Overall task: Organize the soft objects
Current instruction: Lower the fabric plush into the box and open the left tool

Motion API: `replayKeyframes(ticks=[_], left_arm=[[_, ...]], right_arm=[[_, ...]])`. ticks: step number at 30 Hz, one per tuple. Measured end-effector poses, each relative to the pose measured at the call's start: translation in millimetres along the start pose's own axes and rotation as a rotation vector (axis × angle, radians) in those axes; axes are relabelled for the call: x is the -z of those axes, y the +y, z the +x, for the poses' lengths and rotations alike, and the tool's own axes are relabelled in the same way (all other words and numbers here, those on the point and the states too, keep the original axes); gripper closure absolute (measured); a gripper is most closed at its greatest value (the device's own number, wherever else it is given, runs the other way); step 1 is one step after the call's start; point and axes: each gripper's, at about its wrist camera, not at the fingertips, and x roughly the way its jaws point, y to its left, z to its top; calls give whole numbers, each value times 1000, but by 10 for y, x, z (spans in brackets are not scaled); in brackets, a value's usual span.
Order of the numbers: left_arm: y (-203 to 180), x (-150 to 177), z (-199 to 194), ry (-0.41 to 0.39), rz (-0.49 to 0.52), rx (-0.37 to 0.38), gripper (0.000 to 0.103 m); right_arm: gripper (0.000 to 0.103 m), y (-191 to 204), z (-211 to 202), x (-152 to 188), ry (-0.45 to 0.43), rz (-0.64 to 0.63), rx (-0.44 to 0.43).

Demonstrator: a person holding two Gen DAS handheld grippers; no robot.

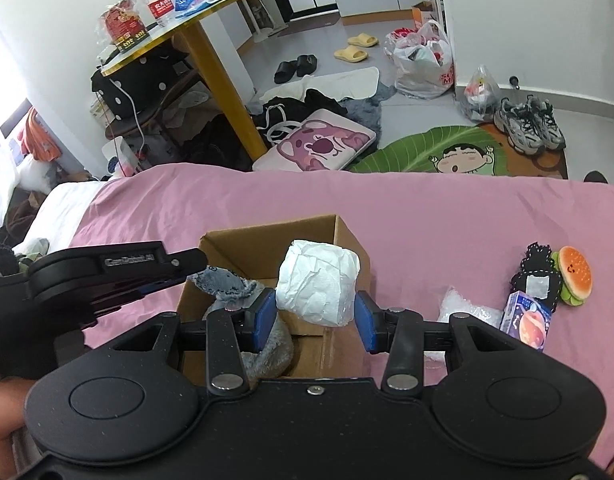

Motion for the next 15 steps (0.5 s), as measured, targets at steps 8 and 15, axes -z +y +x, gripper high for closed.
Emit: replayKeyframes(ticks=[8, 15], left_arm=[[32, -36, -110, -11, -5, 2, 79], [18, -54, -225, -10, 15, -11, 59]], right_arm=[[60, 114, 101, -57, 8, -5, -23], [48, 135, 79, -92, -18, 15, -34]])
